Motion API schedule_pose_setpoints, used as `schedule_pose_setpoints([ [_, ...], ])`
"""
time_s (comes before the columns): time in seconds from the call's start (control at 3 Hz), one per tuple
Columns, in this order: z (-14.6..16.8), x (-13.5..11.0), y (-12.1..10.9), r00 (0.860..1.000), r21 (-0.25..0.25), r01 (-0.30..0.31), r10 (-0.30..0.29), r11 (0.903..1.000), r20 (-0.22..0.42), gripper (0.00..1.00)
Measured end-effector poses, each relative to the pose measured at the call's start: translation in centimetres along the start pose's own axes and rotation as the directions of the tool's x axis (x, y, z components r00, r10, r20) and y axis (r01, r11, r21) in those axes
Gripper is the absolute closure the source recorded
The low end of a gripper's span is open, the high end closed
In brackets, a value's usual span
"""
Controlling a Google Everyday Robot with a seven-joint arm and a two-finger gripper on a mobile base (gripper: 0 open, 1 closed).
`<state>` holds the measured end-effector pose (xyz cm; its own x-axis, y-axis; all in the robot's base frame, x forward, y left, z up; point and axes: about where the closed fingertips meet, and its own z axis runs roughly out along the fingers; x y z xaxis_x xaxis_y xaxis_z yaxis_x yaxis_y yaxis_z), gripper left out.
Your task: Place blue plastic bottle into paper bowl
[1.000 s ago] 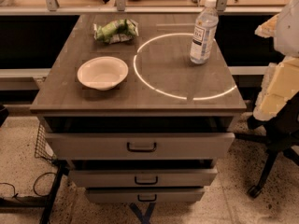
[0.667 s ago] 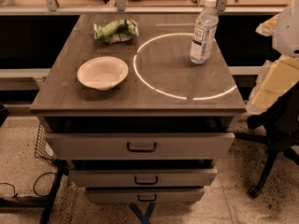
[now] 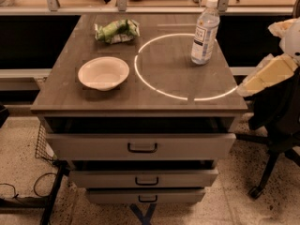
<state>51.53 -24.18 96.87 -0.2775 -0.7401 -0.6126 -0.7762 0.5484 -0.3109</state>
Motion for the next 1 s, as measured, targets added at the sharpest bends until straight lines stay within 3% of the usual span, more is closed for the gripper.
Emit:
schedule_pose_setpoints([
  [0.33,0.9,0.2,-3.3,0.989,0.039,-0.085,0.08,0.9956,0.127,0.0],
  [0.67,2.6,0.4,-5.6,0.959,0.041,-0.164,0.15,0.9856,0.242,0.0],
  [1.0,5.3,1.1,-6.4,0.916,0.026,-0.214,0.191,0.9765,0.352,0.0],
])
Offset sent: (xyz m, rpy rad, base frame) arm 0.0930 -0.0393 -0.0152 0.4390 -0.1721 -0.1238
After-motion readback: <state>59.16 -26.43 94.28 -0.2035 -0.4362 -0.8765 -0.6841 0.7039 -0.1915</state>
